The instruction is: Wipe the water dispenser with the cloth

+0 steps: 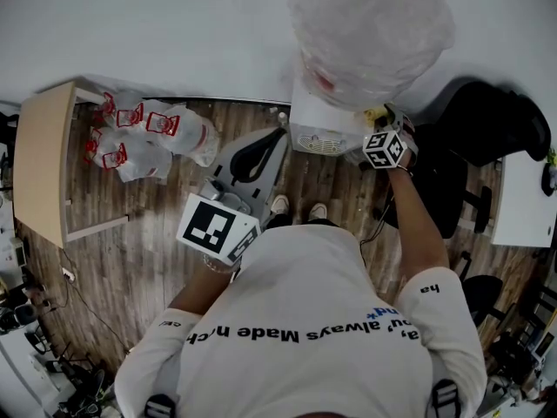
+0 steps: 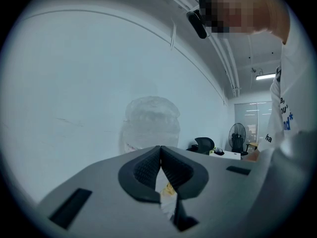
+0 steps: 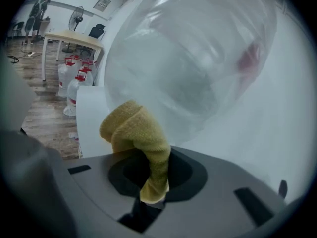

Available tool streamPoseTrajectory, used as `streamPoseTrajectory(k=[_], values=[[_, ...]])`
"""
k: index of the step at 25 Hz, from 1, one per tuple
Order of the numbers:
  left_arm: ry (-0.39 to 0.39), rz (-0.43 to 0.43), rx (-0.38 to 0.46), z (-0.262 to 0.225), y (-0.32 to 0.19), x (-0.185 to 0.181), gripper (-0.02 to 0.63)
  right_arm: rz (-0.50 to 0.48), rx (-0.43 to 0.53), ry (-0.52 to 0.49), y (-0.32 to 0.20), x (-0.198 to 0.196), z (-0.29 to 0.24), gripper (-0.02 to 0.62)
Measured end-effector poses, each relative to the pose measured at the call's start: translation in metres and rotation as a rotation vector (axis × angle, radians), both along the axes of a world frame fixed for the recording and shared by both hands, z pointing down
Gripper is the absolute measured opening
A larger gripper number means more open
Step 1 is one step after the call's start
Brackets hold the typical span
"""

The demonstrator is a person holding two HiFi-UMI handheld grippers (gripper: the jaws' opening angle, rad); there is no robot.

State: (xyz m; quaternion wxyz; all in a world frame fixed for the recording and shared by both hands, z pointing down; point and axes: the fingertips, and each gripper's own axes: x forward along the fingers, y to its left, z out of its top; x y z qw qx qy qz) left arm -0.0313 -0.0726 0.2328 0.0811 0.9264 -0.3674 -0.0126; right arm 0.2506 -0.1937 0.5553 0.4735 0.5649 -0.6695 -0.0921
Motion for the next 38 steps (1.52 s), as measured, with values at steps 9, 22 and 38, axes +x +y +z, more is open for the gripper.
streamPoseTrajectory(k=[9, 22, 38], values=[[-0.009, -0.016, -0.013, 0.003, -0.014, 0.001, 0.02, 0.006, -0.07, 0.036, -0.029, 0.03, 0.019, 0.066], [-0.02, -0.044, -0.027, 0.008, -0.027, -0.001, 0.02, -0.007, -0.208, -0.023, -0.043, 0.03, 0.063, 0.064], [-0.01, -0.04, -0.021, 0.006, -0.019, 0.003, 0.02, 0.012, -0.233, -0.037, -0.029, 0.027, 0.07, 0.041]])
